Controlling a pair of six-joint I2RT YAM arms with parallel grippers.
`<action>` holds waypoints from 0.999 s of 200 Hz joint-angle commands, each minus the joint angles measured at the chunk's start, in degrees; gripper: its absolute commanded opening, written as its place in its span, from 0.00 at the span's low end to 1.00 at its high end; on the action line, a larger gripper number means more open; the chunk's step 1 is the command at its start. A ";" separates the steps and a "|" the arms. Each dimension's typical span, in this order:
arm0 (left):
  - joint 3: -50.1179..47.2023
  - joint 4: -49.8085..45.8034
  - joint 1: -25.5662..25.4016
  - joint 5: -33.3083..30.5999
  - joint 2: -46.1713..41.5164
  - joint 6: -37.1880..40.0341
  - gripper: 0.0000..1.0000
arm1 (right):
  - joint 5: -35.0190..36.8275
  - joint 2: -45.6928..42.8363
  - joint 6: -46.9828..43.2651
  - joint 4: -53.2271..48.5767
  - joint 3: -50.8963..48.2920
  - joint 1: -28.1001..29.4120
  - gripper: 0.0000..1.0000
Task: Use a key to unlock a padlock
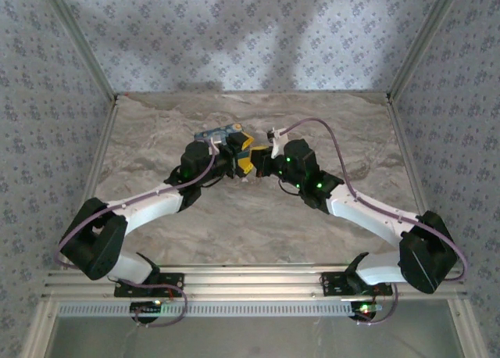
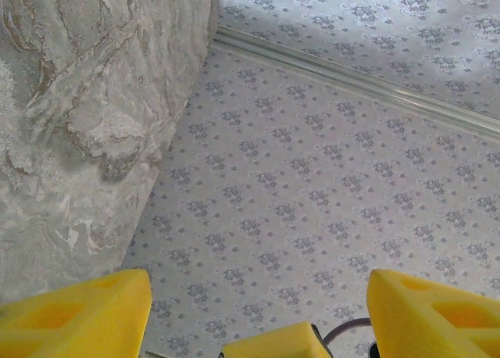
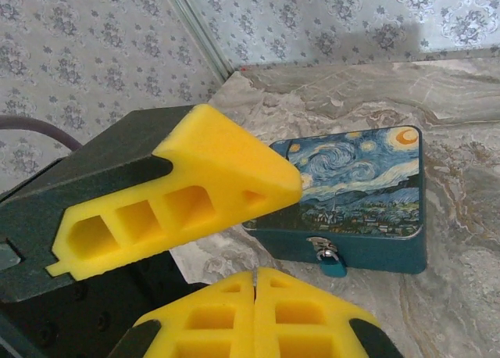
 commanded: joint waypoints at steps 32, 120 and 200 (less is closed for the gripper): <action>-0.94 1.89 -0.30 -1.52 -0.26 -0.01 0.65 | -0.53 -0.89 0.72 -0.74 0.12 0.22 0.00; -1.06 1.28 -0.29 -1.85 -0.48 0.17 0.47 | 0.08 -1.95 0.69 -1.05 -0.90 0.23 0.00; -1.18 0.41 -0.29 -2.04 -0.72 0.62 0.32 | 0.72 -2.86 0.89 -0.96 -1.94 0.22 0.00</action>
